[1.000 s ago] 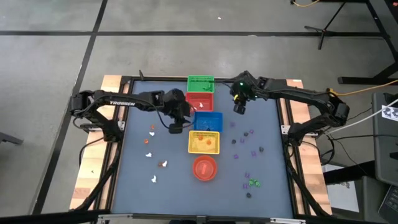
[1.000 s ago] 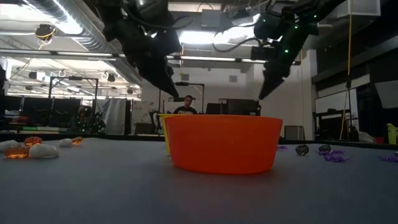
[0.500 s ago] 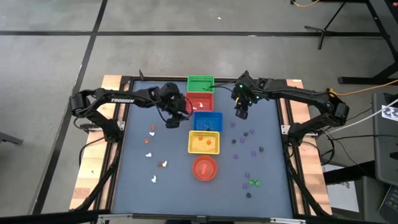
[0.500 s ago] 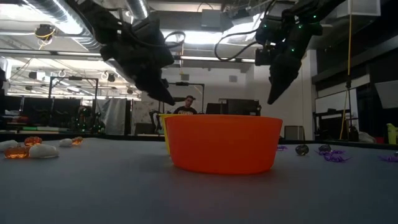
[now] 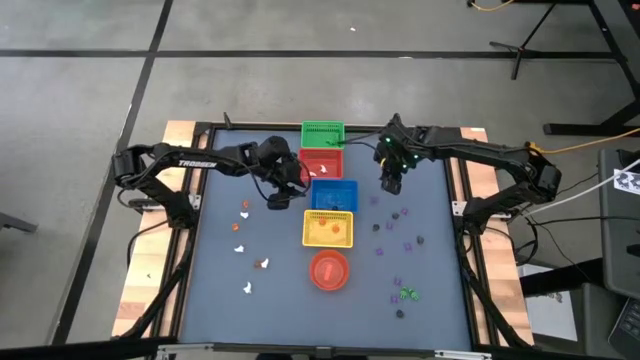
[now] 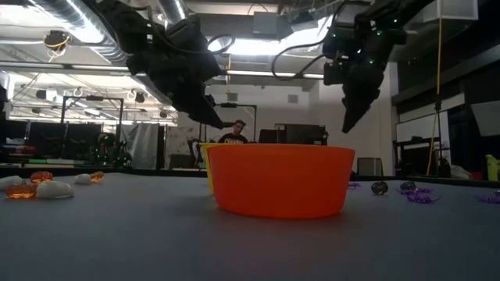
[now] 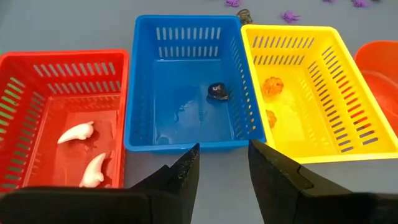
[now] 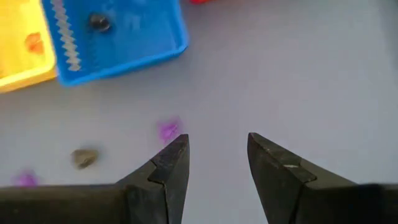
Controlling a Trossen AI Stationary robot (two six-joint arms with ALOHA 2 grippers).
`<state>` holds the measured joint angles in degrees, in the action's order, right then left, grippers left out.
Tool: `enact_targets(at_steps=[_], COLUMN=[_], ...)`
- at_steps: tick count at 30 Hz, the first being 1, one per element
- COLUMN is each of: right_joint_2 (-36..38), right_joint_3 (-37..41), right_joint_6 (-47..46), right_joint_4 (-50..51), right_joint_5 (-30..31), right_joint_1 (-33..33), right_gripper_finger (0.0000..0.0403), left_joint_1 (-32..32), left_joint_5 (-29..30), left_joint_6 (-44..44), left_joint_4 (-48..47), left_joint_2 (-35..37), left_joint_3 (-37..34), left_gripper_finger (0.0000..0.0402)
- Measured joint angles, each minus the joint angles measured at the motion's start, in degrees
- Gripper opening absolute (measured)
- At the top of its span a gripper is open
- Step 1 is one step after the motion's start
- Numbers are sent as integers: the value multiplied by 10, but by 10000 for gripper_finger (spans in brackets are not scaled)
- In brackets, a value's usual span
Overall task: Sort Halloween decoration
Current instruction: Put the black skull toy into the blue bin
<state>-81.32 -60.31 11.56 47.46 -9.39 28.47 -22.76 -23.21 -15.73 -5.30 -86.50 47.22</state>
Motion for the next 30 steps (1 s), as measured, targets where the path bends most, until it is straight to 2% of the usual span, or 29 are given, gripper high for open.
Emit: enact_targets(at_steps=[6,13,19,23,30], right_joint_2=[0,0,0,0,0], right_joint_3=[0,0,0,0,0], right_joint_6=[-71,-73,-72,-72,-74], right_joint_4=[51,51,50,50,49], right_joint_5=[-35,-3,47,69,69], right_joint_1=[-16,-90,-139,-152,-150], right_gripper_finger=[160,160,160,160,160], left_joint_1=[0,0,0,0,0], left_joint_5=[20,57,77,87,88], left_joint_6=[0,1,1,1,3], left_joint_4=[0,0,0,0,-1], left_joint_2=[0,0,0,0,0], left_joint_3=[0,0,0,0,0], left_gripper_finger=[121,121,121,121,121])
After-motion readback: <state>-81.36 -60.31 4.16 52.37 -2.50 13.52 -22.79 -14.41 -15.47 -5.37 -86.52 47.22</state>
